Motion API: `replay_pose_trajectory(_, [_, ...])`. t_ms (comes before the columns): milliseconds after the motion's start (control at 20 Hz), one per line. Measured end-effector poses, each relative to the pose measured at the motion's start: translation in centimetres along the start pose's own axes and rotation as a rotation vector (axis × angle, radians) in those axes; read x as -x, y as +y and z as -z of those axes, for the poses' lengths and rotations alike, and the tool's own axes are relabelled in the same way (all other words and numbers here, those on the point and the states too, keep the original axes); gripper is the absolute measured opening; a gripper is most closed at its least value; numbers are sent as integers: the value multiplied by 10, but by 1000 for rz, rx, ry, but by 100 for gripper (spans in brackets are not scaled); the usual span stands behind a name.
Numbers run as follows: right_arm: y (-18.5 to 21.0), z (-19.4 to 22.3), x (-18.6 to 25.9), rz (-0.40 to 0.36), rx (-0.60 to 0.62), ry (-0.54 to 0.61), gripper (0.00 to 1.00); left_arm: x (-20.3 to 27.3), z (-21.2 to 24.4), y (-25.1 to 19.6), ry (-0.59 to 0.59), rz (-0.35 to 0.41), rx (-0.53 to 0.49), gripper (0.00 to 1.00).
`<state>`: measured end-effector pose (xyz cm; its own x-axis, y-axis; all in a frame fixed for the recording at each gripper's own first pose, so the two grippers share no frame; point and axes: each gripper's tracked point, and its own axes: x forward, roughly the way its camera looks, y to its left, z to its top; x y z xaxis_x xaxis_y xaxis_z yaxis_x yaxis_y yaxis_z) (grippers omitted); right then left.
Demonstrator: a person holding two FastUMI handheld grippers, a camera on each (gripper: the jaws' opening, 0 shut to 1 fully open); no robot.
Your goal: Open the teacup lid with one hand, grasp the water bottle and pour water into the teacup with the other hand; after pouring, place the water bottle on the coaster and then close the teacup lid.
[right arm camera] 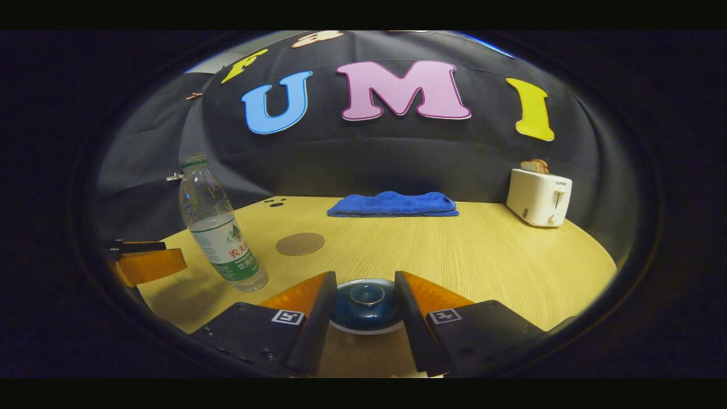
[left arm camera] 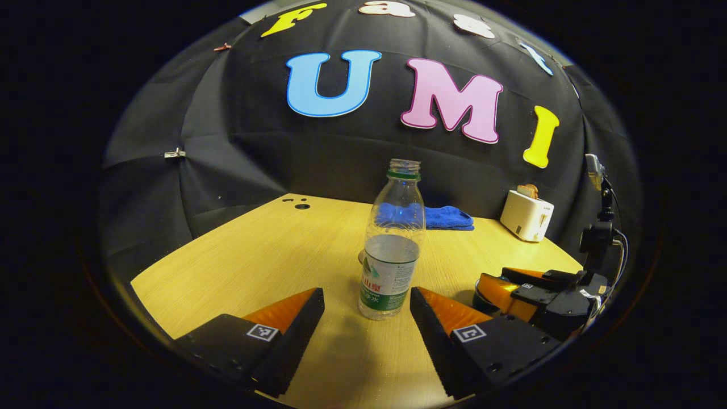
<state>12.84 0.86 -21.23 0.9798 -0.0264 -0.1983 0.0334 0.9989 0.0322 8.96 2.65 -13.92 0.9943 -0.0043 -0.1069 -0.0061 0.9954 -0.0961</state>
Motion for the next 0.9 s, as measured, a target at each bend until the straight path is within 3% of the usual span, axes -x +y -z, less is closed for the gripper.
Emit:
replay_pose_trajectory(150, [1,-3,0,-4,11,-1,59,-1,1,-1,6,6,-15,95])
replay_pose_trajectory(250, [1,-5,0,0,16,2,52,-1,1,-2,11,10,-23,96])
replay_pose_trajectory(300, [0,-4,-1,2,18,5,39,-1,3,-1,15,10,-27,95])
replay_pose_trajectory(350, [-1,-4,-1,1,14,9,39,-2,4,0,20,9,-30,95])
replay_pose_trajectory(400, [-1,-4,-2,-1,10,14,33,-2,5,0,24,9,-30,96])
replay_pose_trajectory(450, [-1,-5,0,0,8,18,37,-3,5,1,25,8,-30,96])
replay_pose_trajectory(500, [0,-5,-3,-6,6,23,29,-4,6,2,26,7,-30,96])
replay_pose_trajectory(550, [0,-5,-3,-10,9,29,29,-4,5,3,26,4,-31,95])
replay_pose_trajectory(600, [1,-6,-4,-14,11,32,35,-5,6,4,27,3,-32,95])
replay_pose_trajectory(800, [2,-12,-6,-33,26,42,25,-6,3,4,17,14,-37,96])
replay_pose_trajectory(900, [2,-19,-5,-35,35,38,30,-8,3,2,26,43,-45,95])
